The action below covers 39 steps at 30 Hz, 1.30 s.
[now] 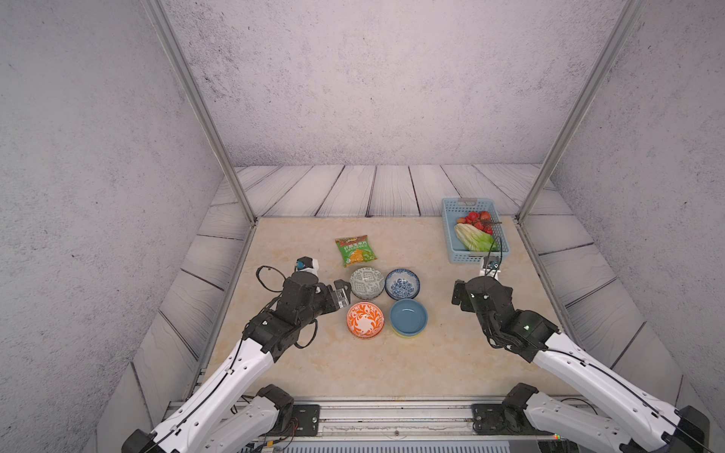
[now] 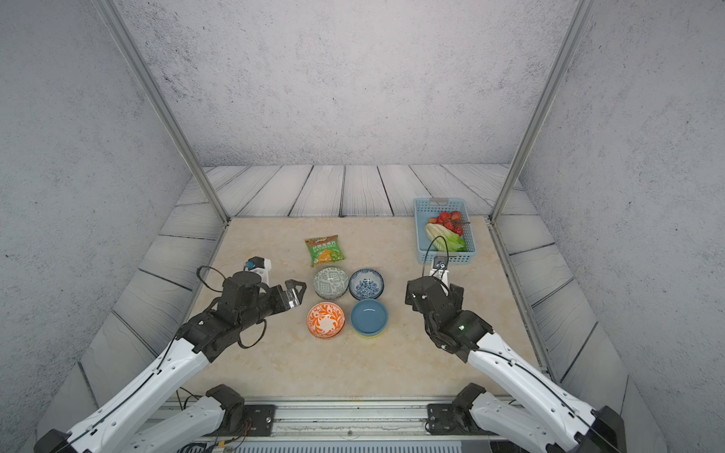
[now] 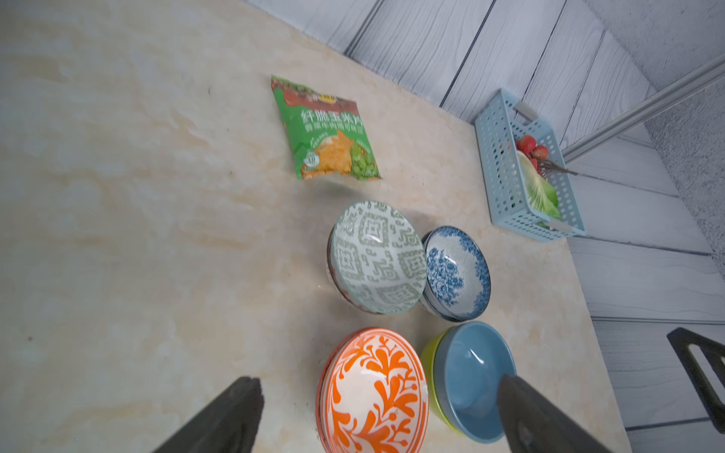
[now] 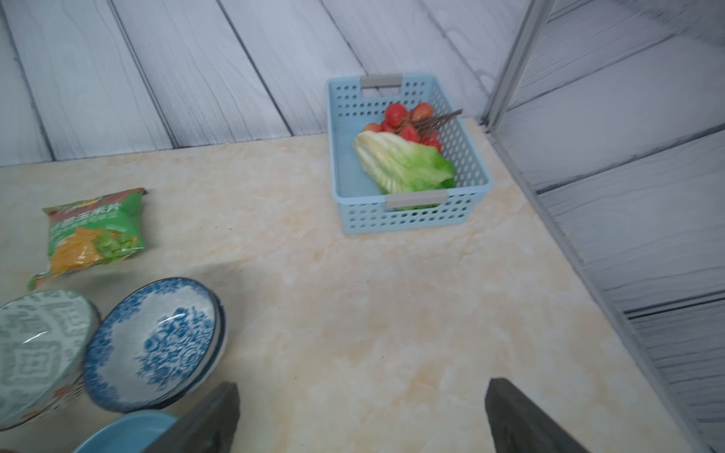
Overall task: Stack the bowls
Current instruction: Reset both arms
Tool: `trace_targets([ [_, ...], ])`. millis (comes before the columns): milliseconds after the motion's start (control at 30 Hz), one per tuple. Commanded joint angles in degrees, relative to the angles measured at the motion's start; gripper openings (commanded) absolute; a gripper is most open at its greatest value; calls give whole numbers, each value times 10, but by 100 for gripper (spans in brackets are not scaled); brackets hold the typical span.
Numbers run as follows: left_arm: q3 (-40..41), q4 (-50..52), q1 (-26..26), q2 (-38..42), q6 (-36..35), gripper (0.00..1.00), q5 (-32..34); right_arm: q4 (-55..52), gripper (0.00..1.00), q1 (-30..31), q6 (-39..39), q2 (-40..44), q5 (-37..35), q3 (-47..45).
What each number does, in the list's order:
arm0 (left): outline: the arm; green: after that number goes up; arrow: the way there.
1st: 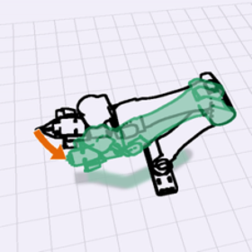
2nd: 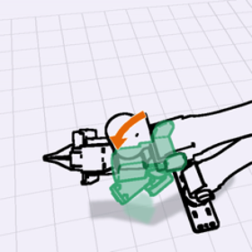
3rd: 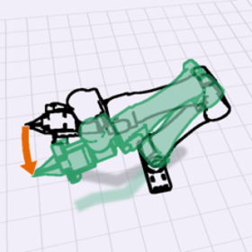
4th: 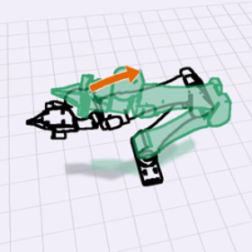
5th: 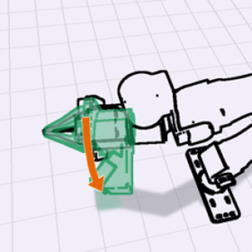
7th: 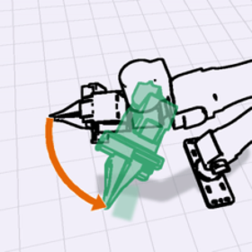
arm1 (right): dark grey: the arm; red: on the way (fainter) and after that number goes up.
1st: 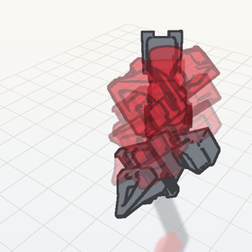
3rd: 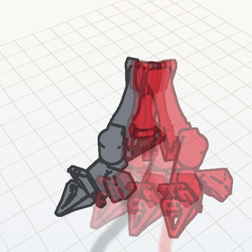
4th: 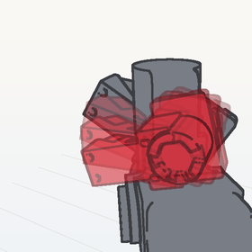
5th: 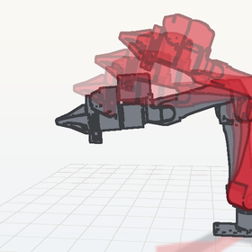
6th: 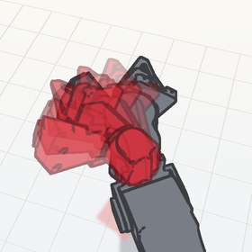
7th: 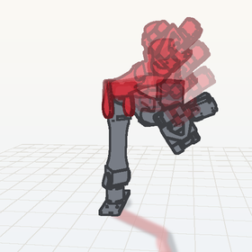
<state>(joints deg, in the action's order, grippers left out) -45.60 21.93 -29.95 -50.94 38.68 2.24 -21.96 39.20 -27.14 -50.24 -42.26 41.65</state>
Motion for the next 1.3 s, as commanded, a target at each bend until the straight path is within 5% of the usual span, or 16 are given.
trace_targets([
  [0, -33, -1, 14, 2, -96, 100, 142, 204, 99, -1, 157, 41, -126, -81],
  [133, 42, -146, 45, 8, -246, 100, 268, 334, 99, -11, 239, 48, -194, -156],
  [233, 108, -256, 63, -6, -335, 100, 305, 365, 99, -49, 228, 41, -146, -185],
  [533, 209, -430, 153, -71, -349, 100, 289, 466, 99, -189, 196, -56, -21, -235],
  [667, 195, -458, 193, -128, -317, 100, 262, 580, 99, -209, 205, -139, -10, -264],
  [1000, 226, -644, 219, -278, -403, 100, 165, 797, 99, -237, 298, -305, 69, -253],
  [1100, 226, -695, 233, -329, -404, 100, 147, 999, 99, -258, 315, -408, 101, -283],
  [1267, 230, -749, 273, -377, -409, 100, 16, 898, 99, -287, 295, -390, 196, -276],
])
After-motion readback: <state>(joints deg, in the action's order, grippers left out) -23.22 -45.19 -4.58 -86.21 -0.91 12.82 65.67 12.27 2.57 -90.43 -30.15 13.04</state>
